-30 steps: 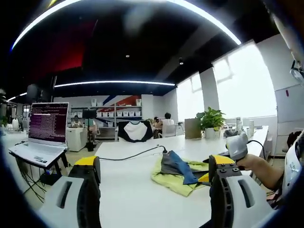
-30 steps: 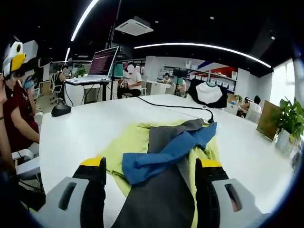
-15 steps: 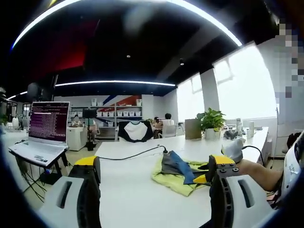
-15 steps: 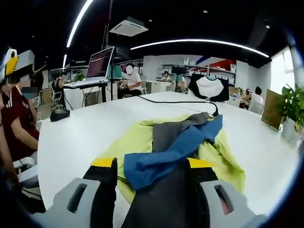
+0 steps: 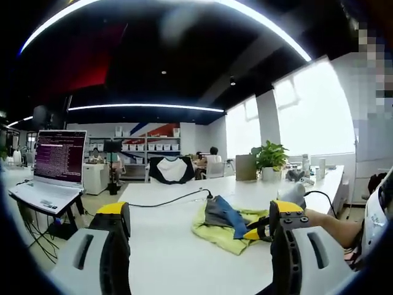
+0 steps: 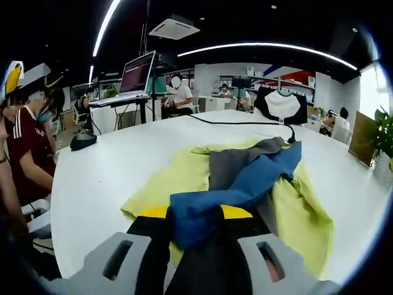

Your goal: Fold the garment on the visible template until the final outline fits inside the template.

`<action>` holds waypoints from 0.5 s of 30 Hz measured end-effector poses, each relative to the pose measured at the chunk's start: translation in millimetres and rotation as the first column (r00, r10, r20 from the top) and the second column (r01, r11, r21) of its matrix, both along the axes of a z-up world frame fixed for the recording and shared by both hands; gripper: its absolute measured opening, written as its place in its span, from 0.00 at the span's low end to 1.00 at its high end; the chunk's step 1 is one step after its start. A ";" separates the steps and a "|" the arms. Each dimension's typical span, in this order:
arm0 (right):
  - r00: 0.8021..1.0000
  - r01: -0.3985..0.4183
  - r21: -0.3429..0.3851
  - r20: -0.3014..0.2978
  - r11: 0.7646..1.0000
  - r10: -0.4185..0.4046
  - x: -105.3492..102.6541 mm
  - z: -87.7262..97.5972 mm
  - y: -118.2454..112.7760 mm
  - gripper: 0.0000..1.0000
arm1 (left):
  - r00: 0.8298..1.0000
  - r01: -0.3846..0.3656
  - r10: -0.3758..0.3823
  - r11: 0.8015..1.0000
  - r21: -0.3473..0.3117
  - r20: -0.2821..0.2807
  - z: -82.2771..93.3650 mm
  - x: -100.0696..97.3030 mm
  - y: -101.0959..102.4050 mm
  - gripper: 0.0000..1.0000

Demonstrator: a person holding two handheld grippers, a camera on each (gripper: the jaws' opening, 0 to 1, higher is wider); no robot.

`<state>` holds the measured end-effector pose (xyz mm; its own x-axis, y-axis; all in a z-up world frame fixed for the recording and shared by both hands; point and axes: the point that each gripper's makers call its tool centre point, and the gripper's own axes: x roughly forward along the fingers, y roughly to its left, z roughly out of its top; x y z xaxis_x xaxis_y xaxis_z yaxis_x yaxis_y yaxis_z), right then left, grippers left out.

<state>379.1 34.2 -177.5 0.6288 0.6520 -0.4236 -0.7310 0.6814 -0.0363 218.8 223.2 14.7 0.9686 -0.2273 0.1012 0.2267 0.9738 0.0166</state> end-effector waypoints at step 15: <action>0.995 0.013 0.067 -0.100 0.998 -0.007 1.8 -2.8 3.2 0.00 | 1.000 -0.003 0.003 1.000 0.004 -0.008 -3.3 1.6 -1.7 0.99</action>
